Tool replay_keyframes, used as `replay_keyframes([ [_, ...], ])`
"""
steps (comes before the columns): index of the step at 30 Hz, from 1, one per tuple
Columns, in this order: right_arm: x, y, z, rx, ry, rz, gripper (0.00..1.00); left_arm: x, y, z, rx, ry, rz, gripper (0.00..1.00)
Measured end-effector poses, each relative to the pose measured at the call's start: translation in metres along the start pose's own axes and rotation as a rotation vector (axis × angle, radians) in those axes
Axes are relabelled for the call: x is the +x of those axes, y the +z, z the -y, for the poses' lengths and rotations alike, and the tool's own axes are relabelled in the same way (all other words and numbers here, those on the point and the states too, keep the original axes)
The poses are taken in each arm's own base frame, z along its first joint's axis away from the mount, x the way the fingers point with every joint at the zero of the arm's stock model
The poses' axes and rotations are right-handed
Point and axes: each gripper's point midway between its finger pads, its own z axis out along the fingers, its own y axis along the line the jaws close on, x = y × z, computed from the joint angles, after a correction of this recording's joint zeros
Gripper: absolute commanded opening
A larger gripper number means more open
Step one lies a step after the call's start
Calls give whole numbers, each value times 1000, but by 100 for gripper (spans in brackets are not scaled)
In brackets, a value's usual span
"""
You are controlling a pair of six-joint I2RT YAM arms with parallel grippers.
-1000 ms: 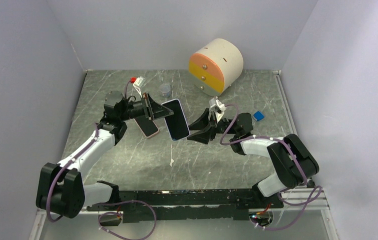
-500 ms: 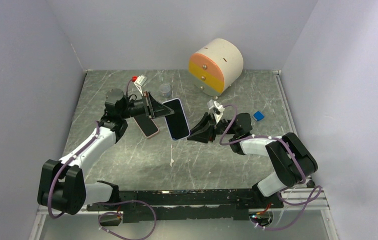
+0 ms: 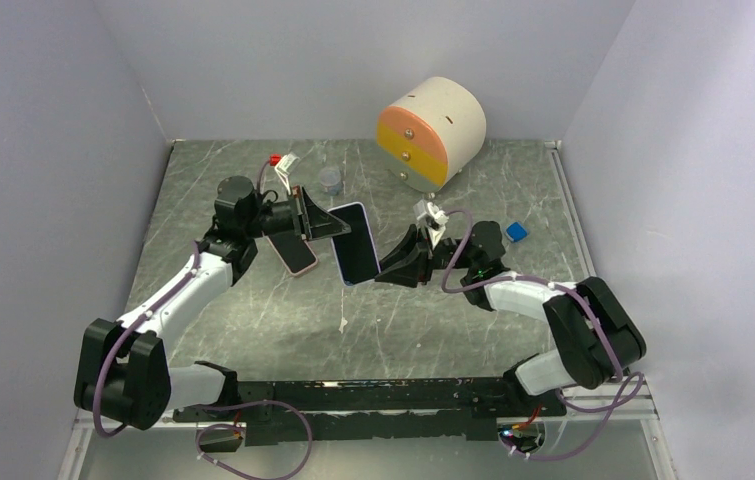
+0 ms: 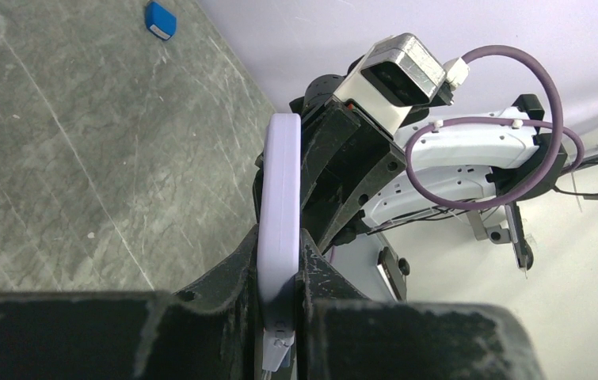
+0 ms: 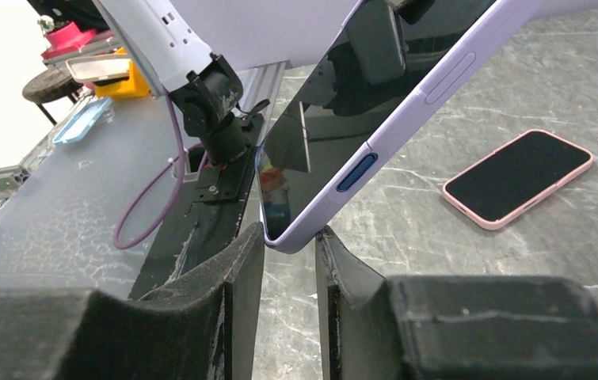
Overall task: Take the phone out of the phone case
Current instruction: Remove the phone case from the phone.
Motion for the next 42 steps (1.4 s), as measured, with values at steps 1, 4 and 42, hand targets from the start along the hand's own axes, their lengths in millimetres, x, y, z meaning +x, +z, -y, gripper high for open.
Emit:
replay_keyframes([
  [1,1,0,1,3,-2,-6,27,0,0,0,1,2,0,2],
  [4,2,1,2,9,-7,-27,20,-1,0,1,7,10,1,2],
  [42,7,16,11,52,-310,-147,0,-10,2,5,48,48,79,2],
])
